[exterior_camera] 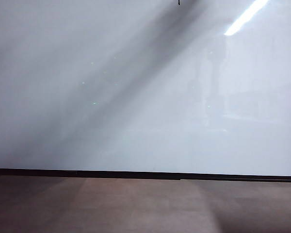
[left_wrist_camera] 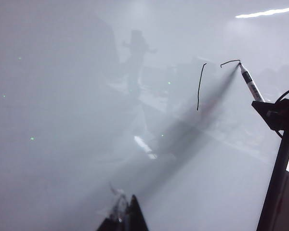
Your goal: Reach to the right to find the marker pen, pick it up, and write the number 17 on the whiteboard.
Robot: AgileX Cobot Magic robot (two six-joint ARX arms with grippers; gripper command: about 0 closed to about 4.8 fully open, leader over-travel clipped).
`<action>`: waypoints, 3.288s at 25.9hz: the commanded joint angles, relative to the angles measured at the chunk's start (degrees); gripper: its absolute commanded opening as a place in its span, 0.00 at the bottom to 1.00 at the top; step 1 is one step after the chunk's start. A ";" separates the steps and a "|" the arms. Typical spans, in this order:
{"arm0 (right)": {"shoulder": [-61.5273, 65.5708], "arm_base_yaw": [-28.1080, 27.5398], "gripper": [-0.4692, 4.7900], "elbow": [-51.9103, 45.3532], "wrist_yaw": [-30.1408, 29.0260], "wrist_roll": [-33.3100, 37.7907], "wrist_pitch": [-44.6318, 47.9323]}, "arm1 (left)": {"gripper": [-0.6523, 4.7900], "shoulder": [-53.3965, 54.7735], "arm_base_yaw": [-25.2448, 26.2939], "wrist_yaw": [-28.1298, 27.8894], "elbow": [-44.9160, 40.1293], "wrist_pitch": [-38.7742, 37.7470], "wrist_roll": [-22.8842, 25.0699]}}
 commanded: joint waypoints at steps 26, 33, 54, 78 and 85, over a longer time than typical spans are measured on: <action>1.25 -0.02 0.07 -11.45 -1.25 5.05 1.07 | 0.11 0.00 0.07 0.07 0.28 1.22 0.11; -0.94 1.53 0.07 -11.58 -1.05 4.70 1.01 | 0.11 0.00 0.07 0.07 0.28 1.20 0.11; -21.11 5.88 0.07 -22.32 3.37 3.82 -7.15 | 0.11 0.17 0.04 0.13 0.26 1.14 0.11; -49.62 5.75 0.07 -23.85 9.86 -0.48 -37.55 | 0.11 -18.40 26.32 8.37 -16.94 -3.21 0.11; -52.87 5.75 0.07 -23.85 9.97 -1.49 -40.00 | 0.11 -25.00 28.41 8.31 -27.15 -3.89 0.11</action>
